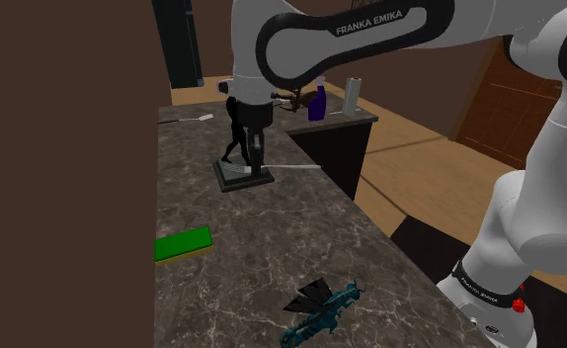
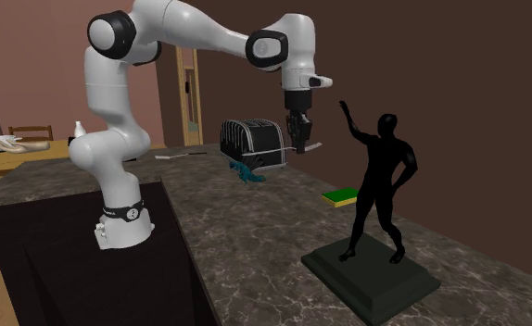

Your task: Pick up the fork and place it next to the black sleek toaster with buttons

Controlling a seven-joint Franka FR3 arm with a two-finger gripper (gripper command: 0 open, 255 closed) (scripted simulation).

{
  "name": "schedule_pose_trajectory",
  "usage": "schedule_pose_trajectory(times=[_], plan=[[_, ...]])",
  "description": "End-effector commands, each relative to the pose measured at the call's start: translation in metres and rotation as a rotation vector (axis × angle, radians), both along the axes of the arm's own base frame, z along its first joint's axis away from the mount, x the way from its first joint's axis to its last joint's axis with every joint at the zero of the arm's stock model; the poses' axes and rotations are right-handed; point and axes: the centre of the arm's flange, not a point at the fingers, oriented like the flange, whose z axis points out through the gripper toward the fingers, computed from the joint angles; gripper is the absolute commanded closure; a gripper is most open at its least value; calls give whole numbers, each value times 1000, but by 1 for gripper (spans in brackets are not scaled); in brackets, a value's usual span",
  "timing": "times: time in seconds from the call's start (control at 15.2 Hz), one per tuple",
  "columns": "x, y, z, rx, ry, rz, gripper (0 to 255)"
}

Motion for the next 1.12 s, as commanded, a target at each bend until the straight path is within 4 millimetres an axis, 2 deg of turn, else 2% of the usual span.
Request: schedule_pose_trajectory(times=[0.0,1.06], plan=[[0,0,11,0,0,0,255],[0,0,95,0,0,0,255]])
